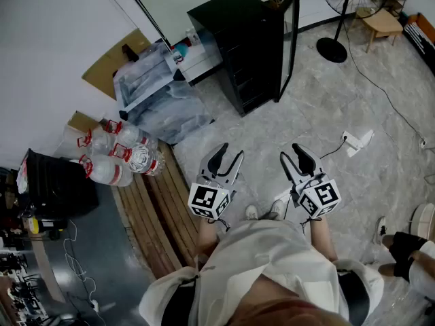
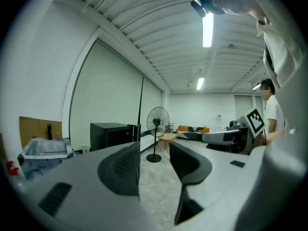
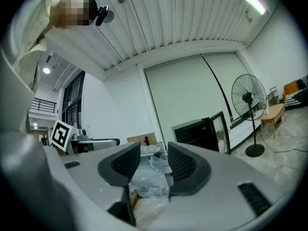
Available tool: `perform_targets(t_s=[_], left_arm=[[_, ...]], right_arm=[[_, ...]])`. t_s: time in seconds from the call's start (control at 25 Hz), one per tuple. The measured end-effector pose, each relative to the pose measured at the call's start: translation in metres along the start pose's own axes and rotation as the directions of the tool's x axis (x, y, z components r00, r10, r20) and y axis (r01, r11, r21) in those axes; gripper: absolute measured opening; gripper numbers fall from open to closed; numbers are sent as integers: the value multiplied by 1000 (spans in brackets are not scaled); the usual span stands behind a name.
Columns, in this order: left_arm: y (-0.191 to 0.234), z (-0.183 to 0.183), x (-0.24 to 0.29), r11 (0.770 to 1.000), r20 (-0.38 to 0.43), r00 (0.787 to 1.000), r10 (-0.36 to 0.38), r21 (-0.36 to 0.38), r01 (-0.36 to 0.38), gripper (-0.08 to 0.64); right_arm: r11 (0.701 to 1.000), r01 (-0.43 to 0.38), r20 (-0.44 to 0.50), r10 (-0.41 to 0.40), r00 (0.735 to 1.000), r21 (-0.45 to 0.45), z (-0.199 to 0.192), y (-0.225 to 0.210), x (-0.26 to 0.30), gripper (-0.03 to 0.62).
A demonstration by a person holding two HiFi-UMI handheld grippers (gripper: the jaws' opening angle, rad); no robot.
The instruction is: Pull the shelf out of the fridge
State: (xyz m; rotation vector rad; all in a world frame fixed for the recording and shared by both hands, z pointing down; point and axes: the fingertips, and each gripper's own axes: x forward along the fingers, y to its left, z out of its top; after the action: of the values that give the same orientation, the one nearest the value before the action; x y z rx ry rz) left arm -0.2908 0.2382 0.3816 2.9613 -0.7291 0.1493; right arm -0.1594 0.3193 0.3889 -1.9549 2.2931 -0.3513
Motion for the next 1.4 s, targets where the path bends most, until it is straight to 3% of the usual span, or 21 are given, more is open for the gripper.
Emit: perform_targets(t_s=[0.24, 0.68, 1.08, 1.4], left_arm=[[18, -7, -39, 1000, 13, 1000, -17, -11, 17, 196], [23, -10, -40, 991, 62, 990, -126, -34, 128, 190], [34, -12, -15, 993, 53, 992, -111, -44, 113, 186], [51, -3, 32, 996, 45, 996, -75, -46, 77, 184]], right_arm=[[999, 45, 15, -46, 999, 22, -9, 40, 11, 178], [990, 117, 13, -116, 993, -79, -13, 66, 19, 178], [992, 97, -6, -97, 995, -75, -14, 46, 40, 179], [997, 55, -13, -56, 998, -56, -2, 3, 73, 179]])
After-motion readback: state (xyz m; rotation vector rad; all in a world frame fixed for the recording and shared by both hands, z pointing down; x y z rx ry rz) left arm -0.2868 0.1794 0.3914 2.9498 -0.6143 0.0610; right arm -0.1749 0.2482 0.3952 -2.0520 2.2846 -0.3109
